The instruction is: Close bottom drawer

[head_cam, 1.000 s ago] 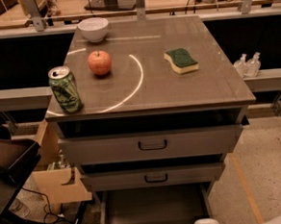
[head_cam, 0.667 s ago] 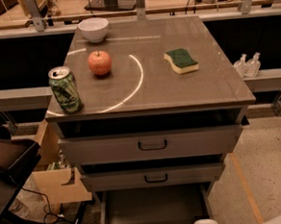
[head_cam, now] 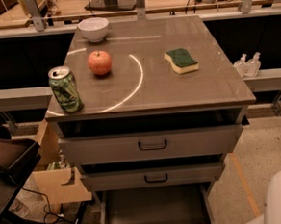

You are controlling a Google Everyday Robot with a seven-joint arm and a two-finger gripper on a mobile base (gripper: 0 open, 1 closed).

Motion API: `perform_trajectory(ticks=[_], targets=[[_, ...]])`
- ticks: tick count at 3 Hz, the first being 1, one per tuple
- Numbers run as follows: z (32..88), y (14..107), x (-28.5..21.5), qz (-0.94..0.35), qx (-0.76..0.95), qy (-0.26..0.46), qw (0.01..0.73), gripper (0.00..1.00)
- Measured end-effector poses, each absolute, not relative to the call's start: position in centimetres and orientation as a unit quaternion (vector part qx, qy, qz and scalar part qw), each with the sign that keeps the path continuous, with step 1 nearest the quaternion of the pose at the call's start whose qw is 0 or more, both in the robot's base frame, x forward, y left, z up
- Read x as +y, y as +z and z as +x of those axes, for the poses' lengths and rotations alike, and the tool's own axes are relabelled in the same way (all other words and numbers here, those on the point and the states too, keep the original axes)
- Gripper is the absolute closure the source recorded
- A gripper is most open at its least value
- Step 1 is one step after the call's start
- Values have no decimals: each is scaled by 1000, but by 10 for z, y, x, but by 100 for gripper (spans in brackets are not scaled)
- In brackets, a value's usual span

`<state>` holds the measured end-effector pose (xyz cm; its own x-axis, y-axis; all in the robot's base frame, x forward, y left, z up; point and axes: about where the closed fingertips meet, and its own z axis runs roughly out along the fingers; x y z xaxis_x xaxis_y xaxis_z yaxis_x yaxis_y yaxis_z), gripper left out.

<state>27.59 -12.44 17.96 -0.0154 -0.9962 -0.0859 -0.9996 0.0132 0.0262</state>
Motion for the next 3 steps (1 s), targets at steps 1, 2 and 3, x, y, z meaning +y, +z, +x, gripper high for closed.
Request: perform_trajectory(ticks=[1,2,3], targets=[[248,117,-105,-716,695,61,4,100],[233,70,-87,-726,683,72,0,100],[246,46,-84,-731,679,62,6,100]])
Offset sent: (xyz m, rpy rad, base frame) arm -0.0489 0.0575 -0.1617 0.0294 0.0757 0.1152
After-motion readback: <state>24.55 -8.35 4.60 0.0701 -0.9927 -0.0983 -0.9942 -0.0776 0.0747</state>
